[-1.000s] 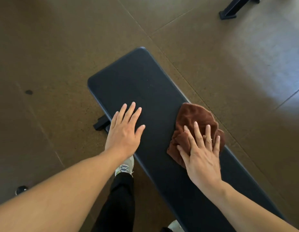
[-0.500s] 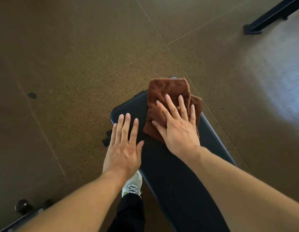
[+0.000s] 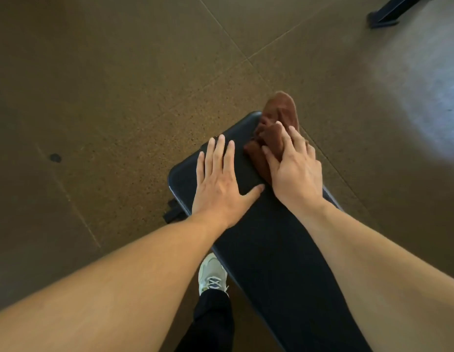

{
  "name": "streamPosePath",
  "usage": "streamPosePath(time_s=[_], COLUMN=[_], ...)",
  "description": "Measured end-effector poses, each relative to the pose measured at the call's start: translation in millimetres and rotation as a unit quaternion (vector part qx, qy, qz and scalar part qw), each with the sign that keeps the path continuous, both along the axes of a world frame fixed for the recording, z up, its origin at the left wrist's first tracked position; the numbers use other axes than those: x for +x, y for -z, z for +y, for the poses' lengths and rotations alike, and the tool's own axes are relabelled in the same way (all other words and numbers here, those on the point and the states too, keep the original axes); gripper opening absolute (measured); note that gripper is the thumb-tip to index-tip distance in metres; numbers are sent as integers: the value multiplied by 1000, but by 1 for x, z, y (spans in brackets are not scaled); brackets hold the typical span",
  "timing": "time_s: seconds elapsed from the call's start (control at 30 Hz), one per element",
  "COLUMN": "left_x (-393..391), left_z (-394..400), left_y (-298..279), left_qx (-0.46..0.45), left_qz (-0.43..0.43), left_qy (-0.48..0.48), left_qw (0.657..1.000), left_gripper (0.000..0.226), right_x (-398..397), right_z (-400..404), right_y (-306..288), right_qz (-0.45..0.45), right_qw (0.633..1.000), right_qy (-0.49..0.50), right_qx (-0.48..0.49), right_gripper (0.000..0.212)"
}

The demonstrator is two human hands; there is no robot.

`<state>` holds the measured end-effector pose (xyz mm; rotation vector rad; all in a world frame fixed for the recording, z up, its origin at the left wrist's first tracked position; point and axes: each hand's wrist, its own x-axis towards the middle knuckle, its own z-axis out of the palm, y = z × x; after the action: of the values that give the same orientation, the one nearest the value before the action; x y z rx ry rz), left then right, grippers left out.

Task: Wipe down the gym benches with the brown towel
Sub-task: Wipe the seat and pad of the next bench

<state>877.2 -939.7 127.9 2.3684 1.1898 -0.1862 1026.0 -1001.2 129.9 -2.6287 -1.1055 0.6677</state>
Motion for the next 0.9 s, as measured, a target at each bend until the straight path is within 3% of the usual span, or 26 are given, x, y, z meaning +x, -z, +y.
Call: streamPosePath(time_s=[0.17, 0.33, 0.4, 0.6, 0.73, 0.9], left_x=[3, 2, 4, 6, 6, 9], left_z=[-1, 11, 13, 12, 11, 11], left_y=[2, -3, -3, -5, -7, -12], left_qx=[14, -65, -74, -71, -72, -74], left_qz=[96, 120, 129, 148, 155, 174], left_qy=[47, 97, 101, 110, 103, 94], left_qw=[994, 986, 984, 980, 980, 977], left_gripper=[150, 170, 172, 169, 171, 170], right_x=[-8, -3, 5, 25, 28, 23], right_z=[-91, -52, -15, 82, 67, -3], right_y=[-14, -17, -16, -3, 1, -1], right_qz=[-11, 16, 42, 80, 58, 61], right_qw=[990, 972, 975, 995, 997, 995], right_qy=[136, 230, 216, 53, 20, 53], right_qx=[-29, -35, -42, 13, 36, 57], right_gripper=[59, 57, 59, 56, 53, 55])
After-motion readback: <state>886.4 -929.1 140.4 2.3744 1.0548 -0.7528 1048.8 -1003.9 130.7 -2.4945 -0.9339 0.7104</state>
